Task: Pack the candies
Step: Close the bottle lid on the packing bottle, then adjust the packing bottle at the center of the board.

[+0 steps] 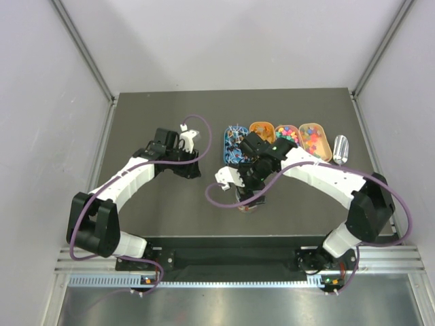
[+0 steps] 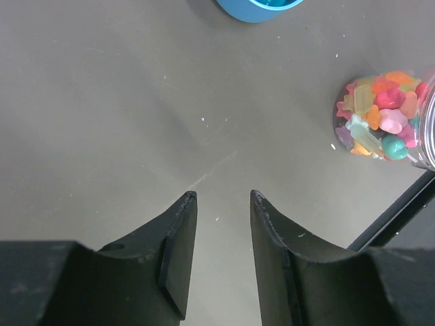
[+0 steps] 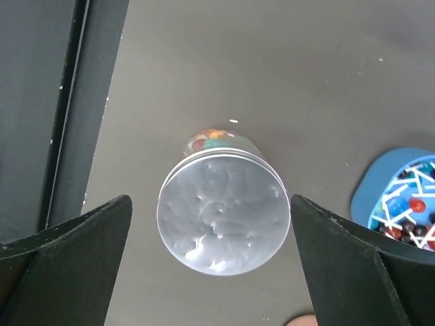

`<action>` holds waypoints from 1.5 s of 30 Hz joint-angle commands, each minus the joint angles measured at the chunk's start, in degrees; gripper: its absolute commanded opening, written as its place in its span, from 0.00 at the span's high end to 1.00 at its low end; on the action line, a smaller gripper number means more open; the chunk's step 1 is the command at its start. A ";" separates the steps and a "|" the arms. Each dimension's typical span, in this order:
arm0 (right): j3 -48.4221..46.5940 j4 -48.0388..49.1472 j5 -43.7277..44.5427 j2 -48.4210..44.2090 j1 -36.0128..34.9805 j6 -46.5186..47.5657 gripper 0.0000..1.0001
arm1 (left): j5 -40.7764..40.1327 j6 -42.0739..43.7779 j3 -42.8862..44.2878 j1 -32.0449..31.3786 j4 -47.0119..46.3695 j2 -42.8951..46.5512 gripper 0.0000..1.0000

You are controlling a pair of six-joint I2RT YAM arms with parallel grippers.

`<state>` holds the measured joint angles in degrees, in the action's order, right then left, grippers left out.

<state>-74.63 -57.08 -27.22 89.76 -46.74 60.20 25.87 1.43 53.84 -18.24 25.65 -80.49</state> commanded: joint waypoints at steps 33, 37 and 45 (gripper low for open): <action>3.35 5.92 6.30 -7.85 0.95 -5.98 1.00 | -0.12 1.21 2.84 0.31 -0.16 1.04 0.58; 6.33 8.99 6.04 -5.47 1.12 -6.15 1.00 | 0.15 1.03 2.84 0.31 -0.25 0.77 0.58; 5.55 12.17 5.43 2.18 2.97 -7.12 1.00 | 0.06 1.82 2.23 0.31 0.54 1.12 0.59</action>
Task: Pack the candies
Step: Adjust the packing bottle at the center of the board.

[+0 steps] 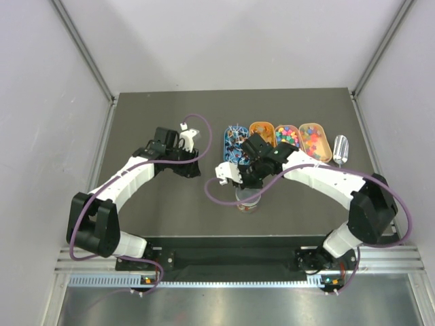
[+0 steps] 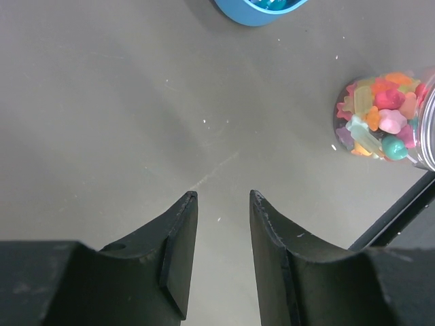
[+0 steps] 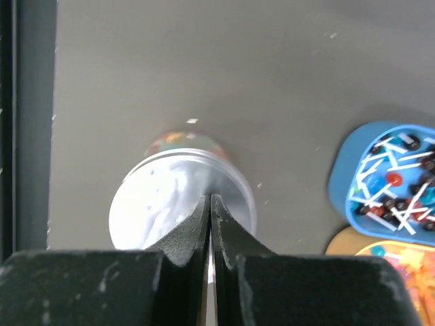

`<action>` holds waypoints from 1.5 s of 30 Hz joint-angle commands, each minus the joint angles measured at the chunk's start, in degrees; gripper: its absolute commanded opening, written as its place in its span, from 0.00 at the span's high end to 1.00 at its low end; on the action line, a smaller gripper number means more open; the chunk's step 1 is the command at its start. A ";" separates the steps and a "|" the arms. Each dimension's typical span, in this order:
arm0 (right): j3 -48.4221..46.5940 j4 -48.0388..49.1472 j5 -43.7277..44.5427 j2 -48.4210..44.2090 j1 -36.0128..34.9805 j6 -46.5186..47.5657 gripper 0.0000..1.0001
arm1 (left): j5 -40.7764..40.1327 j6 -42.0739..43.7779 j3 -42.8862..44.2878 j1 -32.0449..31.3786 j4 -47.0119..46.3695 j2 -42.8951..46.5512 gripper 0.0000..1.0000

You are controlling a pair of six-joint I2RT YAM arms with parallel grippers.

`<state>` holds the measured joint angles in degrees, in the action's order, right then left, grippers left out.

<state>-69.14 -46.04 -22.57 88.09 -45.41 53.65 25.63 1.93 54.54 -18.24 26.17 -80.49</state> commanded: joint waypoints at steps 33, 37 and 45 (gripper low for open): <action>-3.36 -3.88 8.59 -6.68 3.57 -3.10 1.00 | 2.31 4.47 2.15 0.14 2.82 5.16 0.59; 1.72 6.63 9.48 -16.53 6.81 -10.22 0.38 | 10.13 18.15 -2.50 -1.53 3.09 11.04 0.54; 21.58 19.50 7.53 -35.44 8.14 -8.21 0.00 | 21.72 44.99 -13.76 -5.57 -3.42 14.76 0.28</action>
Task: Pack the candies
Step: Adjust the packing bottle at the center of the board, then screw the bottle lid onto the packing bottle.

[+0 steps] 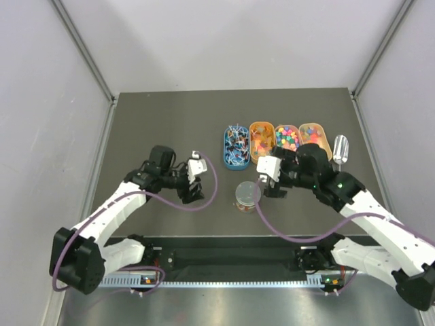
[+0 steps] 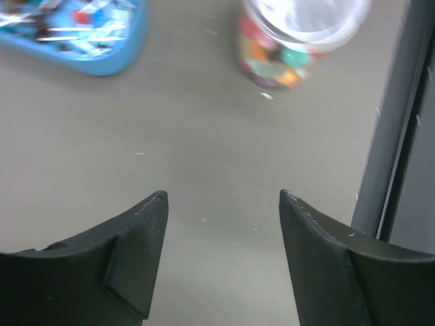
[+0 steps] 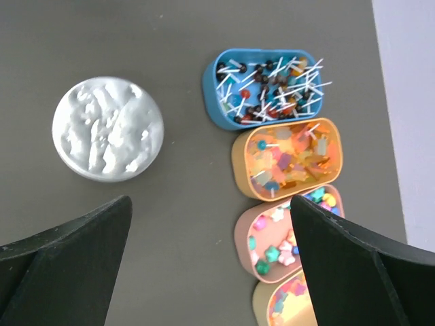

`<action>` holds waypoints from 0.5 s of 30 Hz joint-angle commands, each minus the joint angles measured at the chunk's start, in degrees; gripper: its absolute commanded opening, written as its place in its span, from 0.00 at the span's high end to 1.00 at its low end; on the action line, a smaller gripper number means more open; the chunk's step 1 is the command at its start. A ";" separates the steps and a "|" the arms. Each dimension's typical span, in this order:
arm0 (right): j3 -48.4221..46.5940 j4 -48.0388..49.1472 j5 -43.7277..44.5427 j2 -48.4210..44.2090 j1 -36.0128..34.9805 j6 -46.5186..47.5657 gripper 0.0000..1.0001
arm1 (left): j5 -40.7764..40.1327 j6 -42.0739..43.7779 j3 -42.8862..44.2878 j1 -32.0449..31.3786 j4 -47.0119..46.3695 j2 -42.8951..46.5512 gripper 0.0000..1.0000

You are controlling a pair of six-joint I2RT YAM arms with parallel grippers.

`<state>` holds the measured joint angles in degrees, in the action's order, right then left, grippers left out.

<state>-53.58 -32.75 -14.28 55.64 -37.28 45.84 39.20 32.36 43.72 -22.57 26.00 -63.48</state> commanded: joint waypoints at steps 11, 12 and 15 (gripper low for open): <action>9.28 0.23 -9.18 -6.06 4.31 2.14 0.00 | 8.62 -2.55 -7.25 -15.22 -36.44 -21.13 0.25; 9.63 0.06 -9.71 -5.98 4.84 2.67 0.00 | 8.00 -4.57 -7.69 -16.53 -38.81 -22.20 0.25; 10.42 0.85 -11.55 -5.46 5.63 2.93 0.00 | 3.70 -6.87 -9.89 -19.26 -51.47 -28.35 0.25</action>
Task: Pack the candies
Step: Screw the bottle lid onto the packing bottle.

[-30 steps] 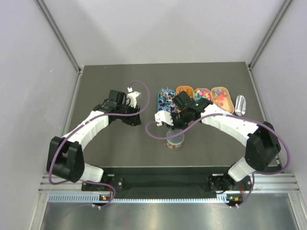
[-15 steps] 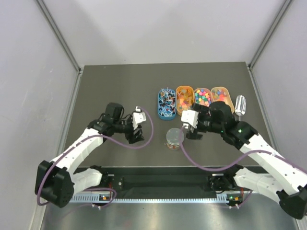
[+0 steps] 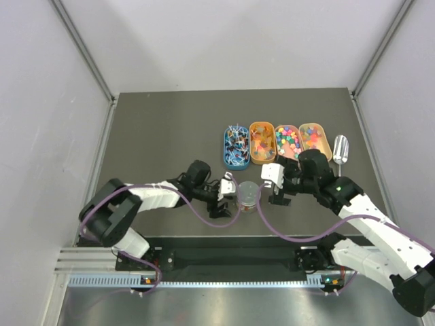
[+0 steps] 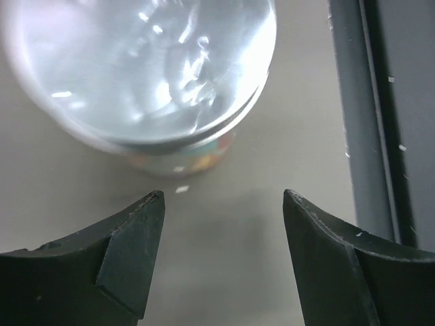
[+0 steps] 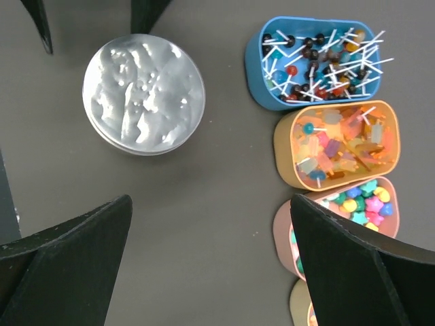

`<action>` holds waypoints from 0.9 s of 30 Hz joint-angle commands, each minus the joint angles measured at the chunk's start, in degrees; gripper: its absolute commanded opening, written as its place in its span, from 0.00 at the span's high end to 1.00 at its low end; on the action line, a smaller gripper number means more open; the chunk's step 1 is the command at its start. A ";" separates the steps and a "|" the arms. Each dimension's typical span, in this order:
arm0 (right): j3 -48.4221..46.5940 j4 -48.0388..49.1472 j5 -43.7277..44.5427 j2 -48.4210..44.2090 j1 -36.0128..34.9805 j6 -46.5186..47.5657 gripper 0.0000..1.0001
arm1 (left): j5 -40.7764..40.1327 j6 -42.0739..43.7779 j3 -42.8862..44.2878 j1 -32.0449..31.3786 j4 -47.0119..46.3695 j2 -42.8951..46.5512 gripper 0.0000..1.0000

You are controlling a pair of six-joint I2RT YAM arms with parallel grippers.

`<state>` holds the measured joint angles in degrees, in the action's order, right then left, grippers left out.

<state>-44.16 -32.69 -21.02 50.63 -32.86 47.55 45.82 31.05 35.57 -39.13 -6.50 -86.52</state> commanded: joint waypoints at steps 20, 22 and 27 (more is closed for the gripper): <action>-8.57 -21.27 -33.74 23.35 14.32 35.93 0.00 | -9.96 -15.31 -7.80 -9.55 -51.41 -19.92 0.07; -9.80 -21.98 -34.00 25.03 14.40 37.78 0.00 | -11.19 -15.58 -8.41 -10.26 -53.42 -20.09 0.03; -11.82 -21.72 -34.01 26.19 14.32 37.97 0.00 | -15.58 -16.37 -6.66 -11.75 -52.64 -21.32 0.01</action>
<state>-52.12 -52.03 -49.91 77.14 -19.09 80.97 33.67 15.49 28.14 -49.60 -57.17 -106.06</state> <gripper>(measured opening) 0.996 0.985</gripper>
